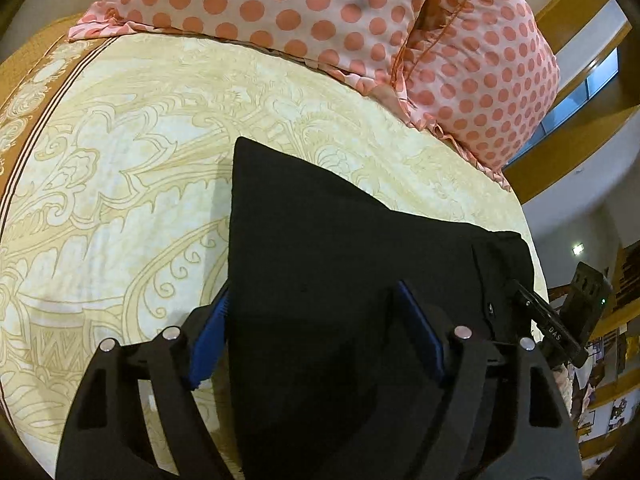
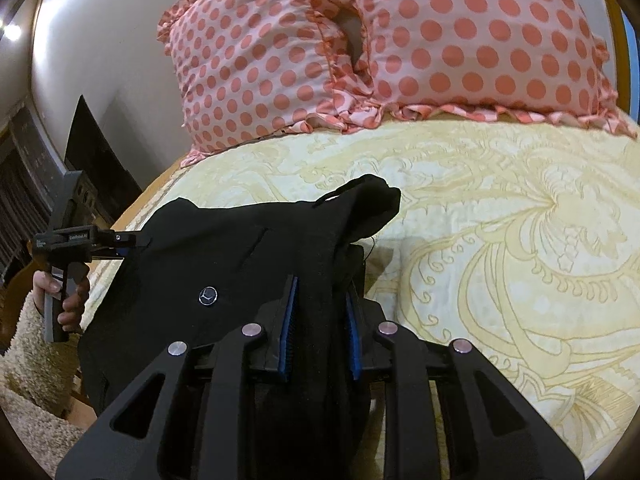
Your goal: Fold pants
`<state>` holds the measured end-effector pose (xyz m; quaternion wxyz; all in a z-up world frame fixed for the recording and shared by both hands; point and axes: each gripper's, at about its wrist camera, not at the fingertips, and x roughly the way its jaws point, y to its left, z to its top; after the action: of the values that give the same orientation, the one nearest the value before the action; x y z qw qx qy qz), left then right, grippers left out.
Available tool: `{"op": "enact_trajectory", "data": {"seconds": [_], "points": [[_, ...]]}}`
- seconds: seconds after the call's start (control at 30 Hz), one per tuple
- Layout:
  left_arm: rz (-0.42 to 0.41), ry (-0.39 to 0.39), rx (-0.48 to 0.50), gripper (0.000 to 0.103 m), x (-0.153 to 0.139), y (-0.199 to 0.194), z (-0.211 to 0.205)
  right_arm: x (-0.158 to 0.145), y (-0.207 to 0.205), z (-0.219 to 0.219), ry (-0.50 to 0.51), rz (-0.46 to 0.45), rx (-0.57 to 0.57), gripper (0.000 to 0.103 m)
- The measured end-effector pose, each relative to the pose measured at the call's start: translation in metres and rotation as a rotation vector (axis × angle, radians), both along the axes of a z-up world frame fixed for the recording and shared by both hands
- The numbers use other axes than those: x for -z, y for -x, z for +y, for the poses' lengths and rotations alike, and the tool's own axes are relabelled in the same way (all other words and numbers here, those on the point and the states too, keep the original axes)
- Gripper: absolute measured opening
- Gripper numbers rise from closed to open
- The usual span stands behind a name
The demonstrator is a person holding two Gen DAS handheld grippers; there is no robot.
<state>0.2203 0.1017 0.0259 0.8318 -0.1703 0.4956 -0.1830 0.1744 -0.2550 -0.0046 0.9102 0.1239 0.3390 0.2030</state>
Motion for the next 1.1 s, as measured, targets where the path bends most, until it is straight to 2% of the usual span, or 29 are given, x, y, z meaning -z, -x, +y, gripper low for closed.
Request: {"op": "enact_trajectory", "data": {"seconds": [0.07, 0.13, 0.17, 0.2, 0.23, 0.3, 0.4, 0.57, 0.73, 0.87, 1.0, 1.1], "points": [[-0.005, -0.013, 0.005, 0.063, 0.000, 0.004, -0.003, 0.004, -0.004, -0.003, -0.017, 0.036, 0.009, 0.030], [-0.025, -0.033, 0.010, 0.044, -0.002, 0.005, -0.009, 0.006, -0.007, -0.007, -0.047, 0.062, 0.010, 0.031], [-0.036, -0.041, 0.010, 0.038, -0.004, 0.006, -0.009, 0.006, -0.008, -0.009, -0.060, 0.074, 0.012, 0.032], [-0.046, -0.042, 0.009, 0.024, -0.005, 0.007, -0.008, 0.007, -0.009, -0.010, -0.075, 0.087, 0.015, 0.032], [-0.062, -0.040, 0.009, 0.016, -0.007, 0.009, -0.007, 0.007, -0.009, -0.011, -0.089, 0.091, 0.014, 0.032], [-0.088, -0.054, 0.012, 0.009, -0.011, 0.011, -0.009, 0.004, -0.007, -0.008, -0.080, 0.065, 0.003, 0.025], [-0.129, -0.094, 0.027, 0.007, -0.020, 0.015, -0.014, -0.005, -0.003, -0.004, -0.051, 0.021, -0.002, 0.022], [-0.150, -0.098, 0.031, 0.007, -0.033, 0.011, -0.015, -0.025, -0.008, -0.003, -0.052, -0.025, -0.012, 0.019], [-0.192, -0.136, 0.027, 0.007, -0.050, -0.006, -0.019, -0.046, -0.033, 0.002, -0.019, -0.066, -0.009, 0.016], [-0.238, -0.175, 0.006, 0.007, -0.068, -0.036, -0.021, -0.069, -0.061, 0.007, 0.010, -0.141, 0.005, 0.016], [-0.321, -0.202, -0.039, 0.007, -0.089, -0.078, -0.022, -0.092, -0.094, 0.012, 0.049, -0.244, 0.050, 0.015], [-0.368, -0.245, -0.064, 0.007, -0.091, -0.110, -0.025, -0.092, -0.124, 0.011, 0.051, -0.256, 0.088, 0.015]]}}
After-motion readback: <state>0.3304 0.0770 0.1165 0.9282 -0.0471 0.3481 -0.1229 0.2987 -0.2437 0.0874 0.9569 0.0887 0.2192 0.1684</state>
